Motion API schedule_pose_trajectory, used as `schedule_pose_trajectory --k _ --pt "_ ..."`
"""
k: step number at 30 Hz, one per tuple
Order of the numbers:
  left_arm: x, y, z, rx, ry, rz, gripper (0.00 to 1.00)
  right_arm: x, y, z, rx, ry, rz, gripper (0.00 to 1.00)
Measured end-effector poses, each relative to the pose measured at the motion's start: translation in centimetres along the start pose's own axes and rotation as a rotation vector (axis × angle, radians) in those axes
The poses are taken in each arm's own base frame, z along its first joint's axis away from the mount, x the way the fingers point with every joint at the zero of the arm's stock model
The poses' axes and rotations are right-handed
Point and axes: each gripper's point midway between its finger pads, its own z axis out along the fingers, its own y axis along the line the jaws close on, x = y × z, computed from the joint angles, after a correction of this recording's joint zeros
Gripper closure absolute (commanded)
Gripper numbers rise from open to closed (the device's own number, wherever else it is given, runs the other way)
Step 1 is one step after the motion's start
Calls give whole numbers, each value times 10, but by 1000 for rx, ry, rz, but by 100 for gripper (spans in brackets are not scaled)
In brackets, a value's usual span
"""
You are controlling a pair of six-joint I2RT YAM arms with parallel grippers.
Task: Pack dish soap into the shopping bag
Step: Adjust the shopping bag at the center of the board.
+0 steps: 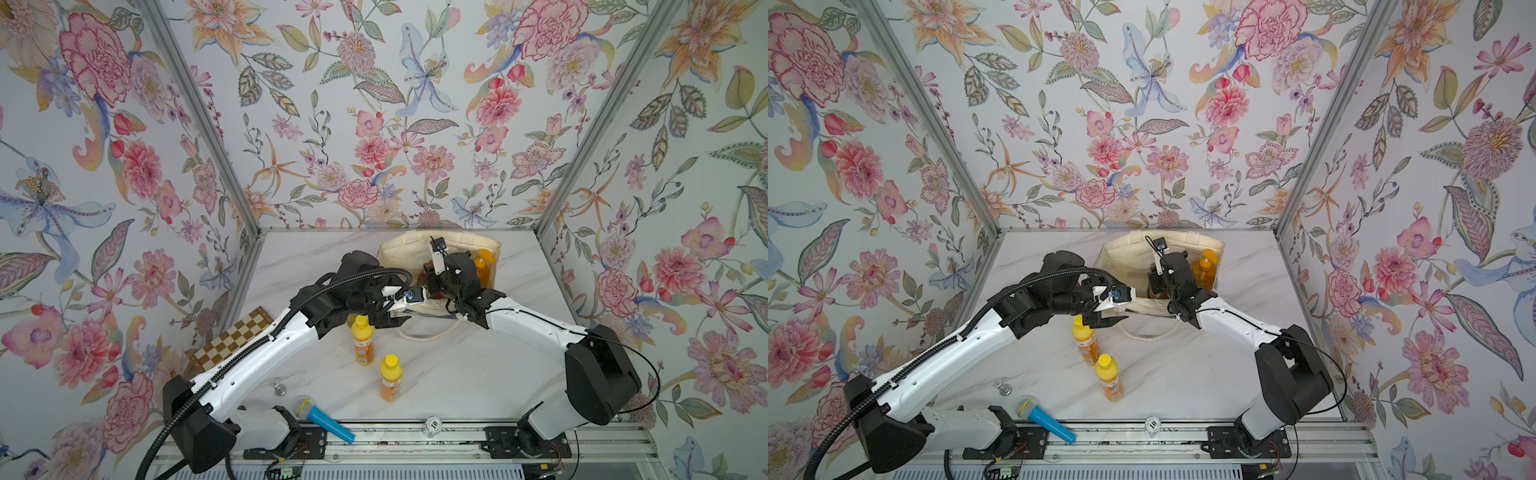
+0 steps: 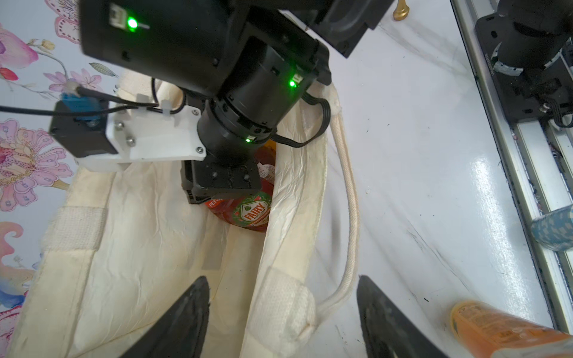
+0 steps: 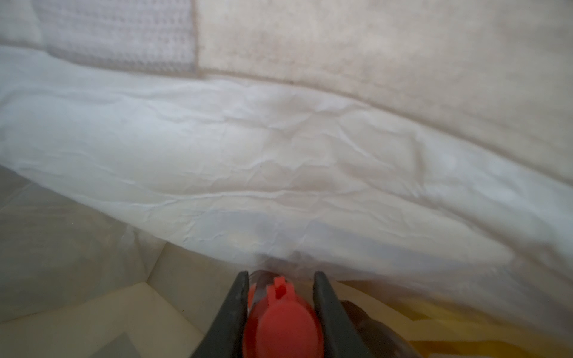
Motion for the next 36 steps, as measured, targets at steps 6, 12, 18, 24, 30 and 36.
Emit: schedule_pose_trajectory --k 6,12,18,24,30,36 --pt "19 -7 32 30 90 43 34 0 0 0 0 1 0 100" --pt "37 -7 52 32 171 66 47 -1 0 0 -2 2 0 100" --pt "35 -5 58 21 183 83 93 -1 1 0 -7 1 0 100" --pt "22 9 53 -40 151 95 100 -2 -1 1 -7 -4 3 100" --pt "8 19 41 -92 105 103 100 -5 0 1 -17 -18 7 100" --pt "4 21 31 -120 87 106 100 -2 4 2 -41 -14 8 100"
